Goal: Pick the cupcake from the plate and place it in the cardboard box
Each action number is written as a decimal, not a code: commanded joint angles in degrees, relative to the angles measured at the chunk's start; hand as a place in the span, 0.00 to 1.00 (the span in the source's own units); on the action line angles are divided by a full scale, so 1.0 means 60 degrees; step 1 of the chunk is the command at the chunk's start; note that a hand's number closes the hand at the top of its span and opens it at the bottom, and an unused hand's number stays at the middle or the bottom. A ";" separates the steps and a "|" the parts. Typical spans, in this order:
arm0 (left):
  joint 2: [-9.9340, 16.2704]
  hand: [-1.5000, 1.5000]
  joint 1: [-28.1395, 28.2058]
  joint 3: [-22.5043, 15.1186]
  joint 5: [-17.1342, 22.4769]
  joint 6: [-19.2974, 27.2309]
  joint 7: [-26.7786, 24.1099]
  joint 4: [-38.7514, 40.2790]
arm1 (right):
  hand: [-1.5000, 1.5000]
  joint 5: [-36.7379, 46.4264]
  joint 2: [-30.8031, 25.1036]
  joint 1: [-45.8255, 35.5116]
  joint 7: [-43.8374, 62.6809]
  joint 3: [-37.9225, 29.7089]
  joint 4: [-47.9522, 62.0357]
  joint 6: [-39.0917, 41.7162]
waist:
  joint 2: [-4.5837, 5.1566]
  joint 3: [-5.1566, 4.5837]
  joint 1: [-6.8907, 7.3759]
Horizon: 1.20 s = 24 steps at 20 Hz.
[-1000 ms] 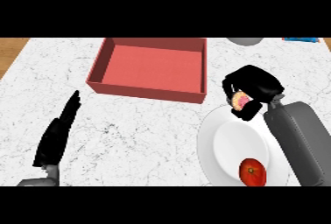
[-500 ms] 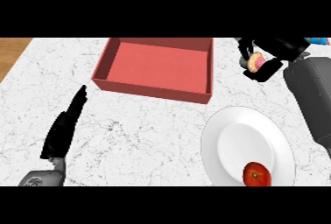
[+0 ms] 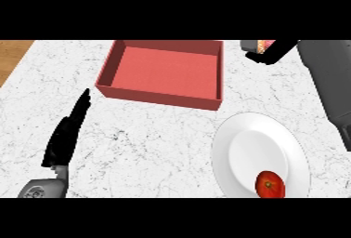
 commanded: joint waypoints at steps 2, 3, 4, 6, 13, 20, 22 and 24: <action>0.0102 0.50 0.0348 0.0160 0.0137 -0.0122 -0.0090 0.0052 | 1.00 -0.0510 0.0428 -0.1065 -0.0994 -0.0249 0.1030 0.0775 | -0.0074 -0.0012 -0.0129; 0.0108 0.50 0.0125 0.0154 0.0114 -0.0115 0.0135 -0.0034 | 1.00 -0.0620 0.0542 -0.1601 -0.0591 -0.0350 0.1166 0.0877 | -0.0094 -0.0014 -0.0166; 0.0164 0.50 0.0185 0.0194 0.0149 -0.0148 0.0072 -0.0156 | 1.00 -0.0608 0.0339 -0.1887 -0.0589 -0.0334 0.1386 0.1133 | -0.0076 -0.0015 -0.0108; -0.0022 0.50 0.0337 0.0115 -0.0028 0.0074 -0.0092 0.0043 | 1.00 -0.0669 0.0796 -0.2154 -0.0360 -0.0309 0.1559 0.0924 | -0.0126 -0.0021 -0.0296; 0.0142 0.50 0.0747 0.0159 0.0130 -0.0216 -0.0043 -0.0457 | 1.00 -0.0343 0.1903 -0.2909 0.0427 -0.0082 0.2492 -0.0045 | -0.0119 -0.0024 -0.0223; 0.0099 0.50 0.0026 0.0310 0.0024 -0.0034 0.0380 -0.0119 | 1.00 0.0080 0.3233 -0.3683 0.1573 0.0237 0.3149 -0.0572 | -0.0094 -0.0032 -0.0252; 0.0363 0.50 0.0100 0.0502 0.0286 -0.0412 -0.0006 0.0073 | 1.00 0.0165 0.3344 -0.3594 0.1531 0.0282 0.3352 -0.0651 | -0.0066 -0.0036 -0.0243; -0.0243 0.50 -0.0032 -0.0005 -0.0225 0.0144 -0.0129 0.0240 | 1.00 0.0234 0.3744 -0.3562 0.1804 0.0525 0.3483 -0.1267 | -0.0057 -0.0041 -0.0163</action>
